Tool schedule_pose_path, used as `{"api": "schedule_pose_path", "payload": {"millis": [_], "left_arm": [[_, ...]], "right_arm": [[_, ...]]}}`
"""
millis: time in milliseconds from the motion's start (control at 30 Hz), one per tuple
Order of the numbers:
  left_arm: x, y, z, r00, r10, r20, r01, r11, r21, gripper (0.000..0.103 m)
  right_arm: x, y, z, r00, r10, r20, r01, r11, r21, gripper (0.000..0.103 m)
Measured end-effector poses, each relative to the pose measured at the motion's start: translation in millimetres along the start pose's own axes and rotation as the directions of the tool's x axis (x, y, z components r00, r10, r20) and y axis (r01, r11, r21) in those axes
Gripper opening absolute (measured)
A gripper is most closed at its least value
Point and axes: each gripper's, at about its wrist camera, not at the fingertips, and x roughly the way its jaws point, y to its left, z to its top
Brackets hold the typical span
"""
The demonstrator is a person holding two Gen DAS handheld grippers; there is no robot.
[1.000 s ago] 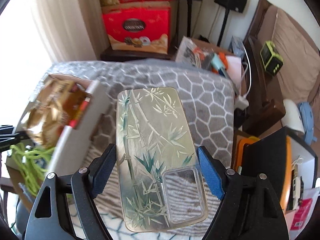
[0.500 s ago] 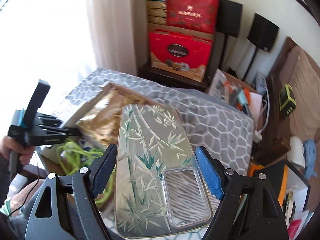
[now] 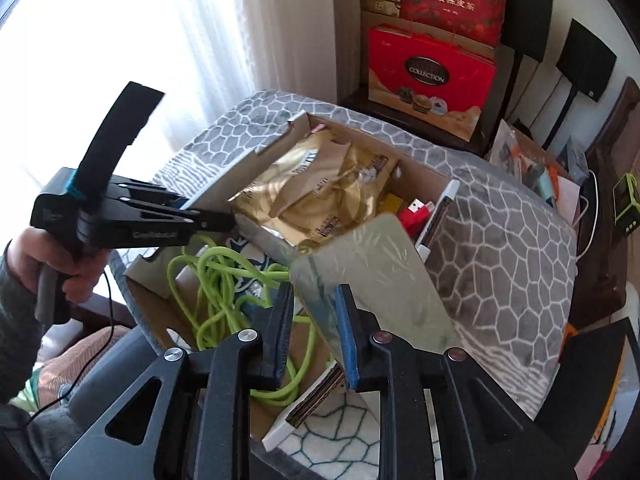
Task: Organize objects
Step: 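Tilt the phone case upright with the right tool and carry it toward the box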
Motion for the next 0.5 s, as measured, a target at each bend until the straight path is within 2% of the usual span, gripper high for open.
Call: {"api": "schedule_pose_path", "payload": {"millis": [67, 200, 367, 500], "left_arm": [[-1.0, 0.4, -0.5, 1.000, 0.001, -0.002, -0.001, 1.000, 0.004, 0.018], [-2.9, 0.7, -1.1, 1.000, -0.003, -0.002, 0.003, 1.000, 0.011, 0.018], [-3.9, 1.4, -2.2, 1.000, -0.009, -0.002, 0.009, 1.000, 0.015, 0.018], [-3.9, 1.1, -2.0, 1.000, -0.006, -0.004, 0.006, 1.000, 0.022, 0.018]], "right_arm": [[-1.6, -11.5, -1.6, 0.999, -0.027, 0.018, 0.027, 0.999, 0.031, 0.069], [-6.1, -38.5, -6.2, 0.997, -0.081, 0.018, 0.080, 0.995, 0.053, 0.072], [-9.1, -68.7, -17.9, 0.998, -0.060, -0.023, 0.061, 0.998, 0.034, 0.081], [-8.4, -82.3, -28.5, 0.997, -0.053, -0.063, 0.052, 0.999, -0.010, 0.082]]}}
